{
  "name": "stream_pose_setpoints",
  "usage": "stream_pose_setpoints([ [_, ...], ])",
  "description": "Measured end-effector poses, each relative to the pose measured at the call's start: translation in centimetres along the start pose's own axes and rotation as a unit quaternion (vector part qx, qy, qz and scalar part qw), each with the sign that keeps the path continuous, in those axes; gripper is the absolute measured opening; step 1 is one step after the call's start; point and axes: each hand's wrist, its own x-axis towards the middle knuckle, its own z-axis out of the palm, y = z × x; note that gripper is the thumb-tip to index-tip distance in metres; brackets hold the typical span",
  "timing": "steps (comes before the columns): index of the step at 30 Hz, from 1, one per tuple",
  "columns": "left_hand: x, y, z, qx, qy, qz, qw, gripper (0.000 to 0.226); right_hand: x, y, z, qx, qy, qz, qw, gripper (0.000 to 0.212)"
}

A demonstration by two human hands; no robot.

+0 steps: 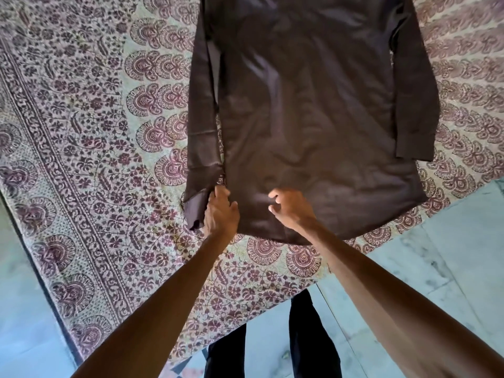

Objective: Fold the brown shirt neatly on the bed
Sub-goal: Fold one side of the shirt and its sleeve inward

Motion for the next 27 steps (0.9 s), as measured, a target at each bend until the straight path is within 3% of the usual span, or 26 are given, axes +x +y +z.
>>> stream_pose_setpoints([
  [3,1.1,1.0,-1.5,0.056,0.063,0.242,0.967,0.018,1.5,-1.4,-1.3,0.036,0.011,0.016,0.999,0.025],
  [5,3.0,1.3,-2.7,0.153,0.115,0.302,0.934,0.022,2.6,-2.5,-2.0,0.054,0.013,0.012,0.998,0.023],
  [6,4.2,1.4,-3.3,0.176,0.139,0.278,0.934,0.027,3.3,-3.1,-2.3,0.060,0.016,0.005,0.998,0.022],
  [8,6.6,1.3,-4.4,0.173,0.138,0.155,0.963,0.044,4.3,-4.3,-2.9,0.072,0.021,-0.011,0.997,0.021],
  [11,11.2,-0.1,-5.4,0.072,0.026,-0.043,0.996,0.079,6.7,-7.0,-4.3,0.089,0.033,-0.012,0.995,0.020],
  [13,13.6,-0.9,-5.6,0.046,-0.047,-0.076,0.995,0.101,8.6,-8.8,-5.4,0.103,0.040,-0.011,0.994,0.019],
  [15,15.6,-0.8,-5.6,0.075,-0.053,-0.063,0.994,0.108,11.0,-10.6,-6.4,0.115,0.056,-0.019,0.992,0.019],
  [18,18.1,1.0,-5.6,0.072,-0.018,-0.049,0.996,0.105,14.3,-12.9,-8.2,0.102,0.072,-0.023,0.992,0.020],
  [21,21.6,3.2,-5.6,0.002,-0.011,-0.123,0.992,0.100,18.4,-14.9,-9.3,0.076,0.082,-0.039,0.993,0.020],
  [25,25.8,4.5,-6.6,-0.076,-0.047,-0.165,0.982,0.044,23.2,-17.0,-10.9,0.077,0.120,-0.037,0.989,0.022],
  [27,28.5,3.9,-8.3,-0.196,-0.033,-0.198,0.960,0.036,25.2,-18.0,-11.9,0.088,0.162,-0.043,0.982,0.025],
])
